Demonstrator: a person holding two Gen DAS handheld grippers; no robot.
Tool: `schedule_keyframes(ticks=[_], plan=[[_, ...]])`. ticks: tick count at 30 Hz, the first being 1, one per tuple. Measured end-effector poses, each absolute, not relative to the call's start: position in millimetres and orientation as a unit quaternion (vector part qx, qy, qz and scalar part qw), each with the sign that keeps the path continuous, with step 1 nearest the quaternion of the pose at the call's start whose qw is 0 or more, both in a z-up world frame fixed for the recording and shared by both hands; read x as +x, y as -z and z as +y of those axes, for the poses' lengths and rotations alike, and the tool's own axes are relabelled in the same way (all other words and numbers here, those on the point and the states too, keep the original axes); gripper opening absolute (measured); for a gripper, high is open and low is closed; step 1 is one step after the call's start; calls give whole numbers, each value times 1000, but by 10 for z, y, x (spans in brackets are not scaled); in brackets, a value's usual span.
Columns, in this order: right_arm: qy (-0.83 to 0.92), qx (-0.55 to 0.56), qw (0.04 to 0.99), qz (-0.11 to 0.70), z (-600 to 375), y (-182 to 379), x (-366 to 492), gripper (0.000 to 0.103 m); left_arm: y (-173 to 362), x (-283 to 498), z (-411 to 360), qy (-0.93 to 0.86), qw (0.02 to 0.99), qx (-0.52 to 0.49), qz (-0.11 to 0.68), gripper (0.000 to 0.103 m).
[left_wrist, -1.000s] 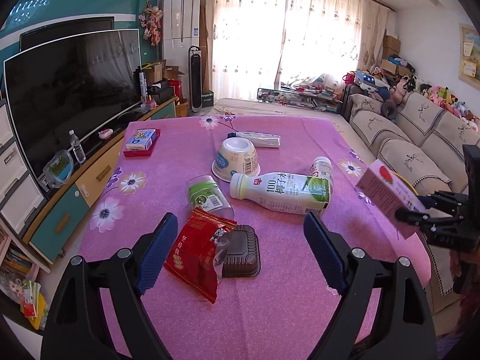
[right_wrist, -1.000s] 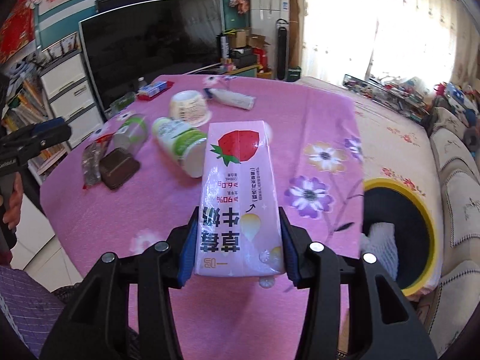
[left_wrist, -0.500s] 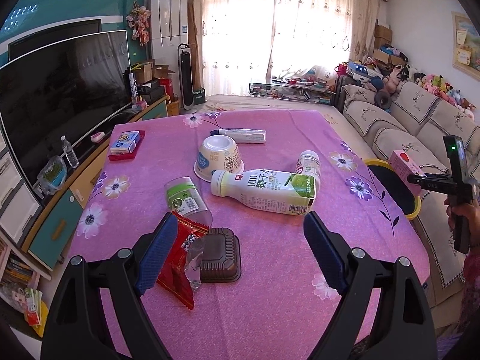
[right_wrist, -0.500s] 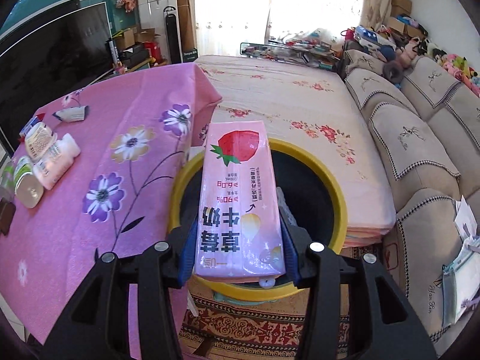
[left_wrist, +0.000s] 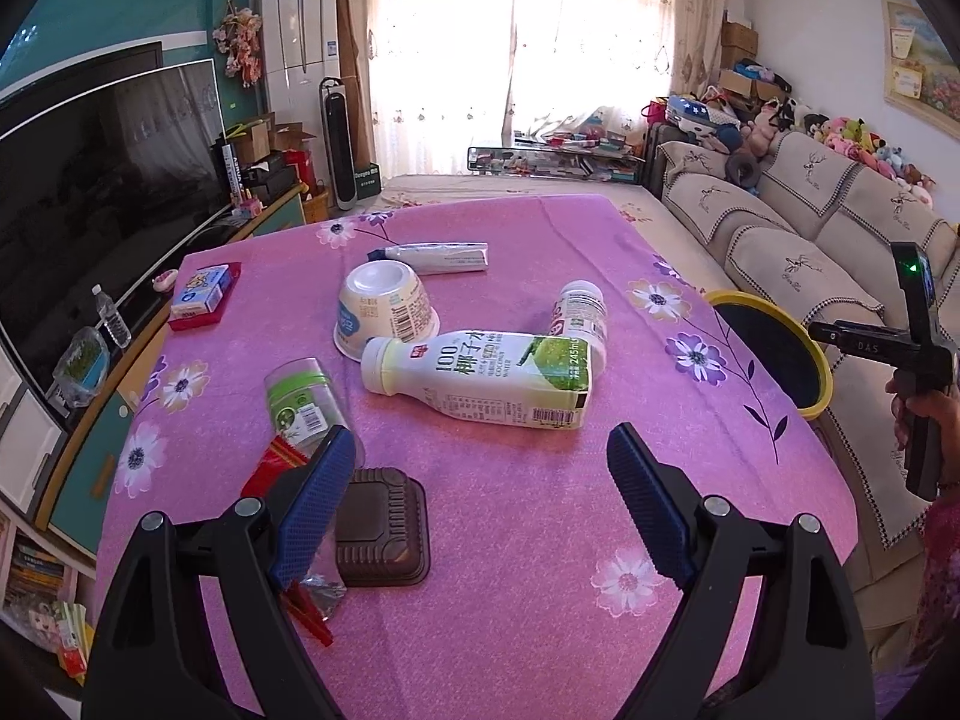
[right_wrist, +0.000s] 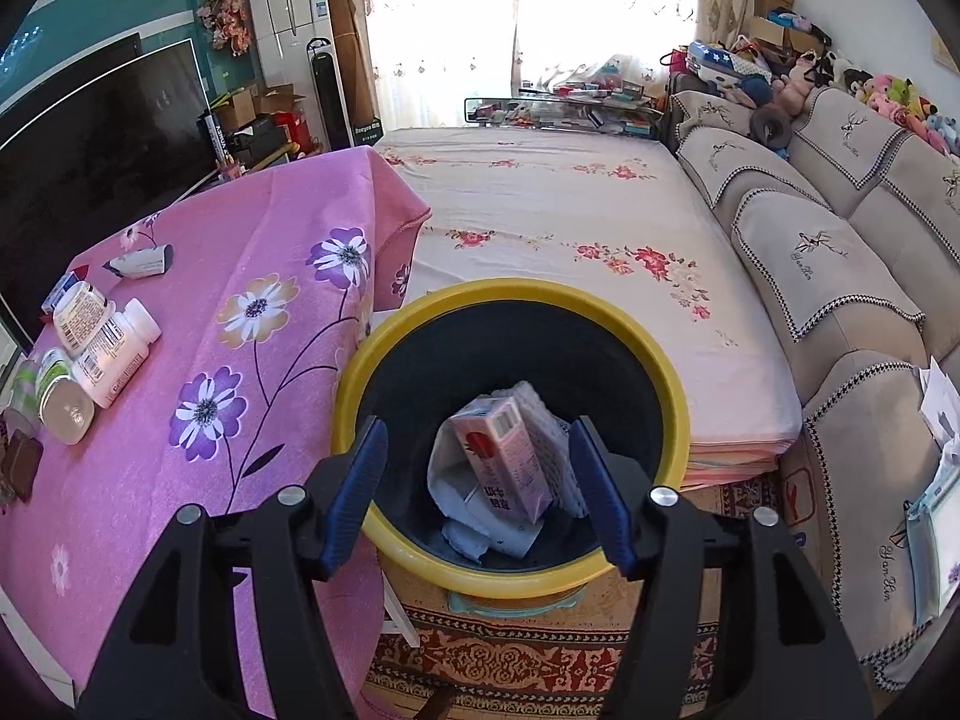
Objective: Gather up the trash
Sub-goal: 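Carry the milk carton over the bin and release it with the right gripper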
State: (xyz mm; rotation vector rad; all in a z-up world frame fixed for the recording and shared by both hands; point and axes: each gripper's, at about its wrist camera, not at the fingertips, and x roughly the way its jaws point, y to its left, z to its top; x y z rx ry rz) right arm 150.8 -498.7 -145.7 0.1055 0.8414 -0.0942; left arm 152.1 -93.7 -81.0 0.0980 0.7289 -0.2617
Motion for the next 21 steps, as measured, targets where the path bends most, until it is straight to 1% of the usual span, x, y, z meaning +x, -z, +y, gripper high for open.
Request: schedule_keyframes(ticks=[6, 9, 15, 21], plan=[[37, 44, 911, 408, -4924, 1428, 1456, 62, 889, 1785, -1127, 149, 916, 40, 370, 85], [34, 42, 911, 410, -4904, 1435, 1453, 62, 939, 1905, -1278, 162, 912, 55, 372, 85], [30, 38, 909, 415, -4872, 1452, 1483, 62, 919, 2102, -1456, 173, 906, 50, 383, 85], [26, 40, 908, 416, -4876, 1467, 1494, 62, 945, 2412, -1805, 183, 898, 77, 393, 85]])
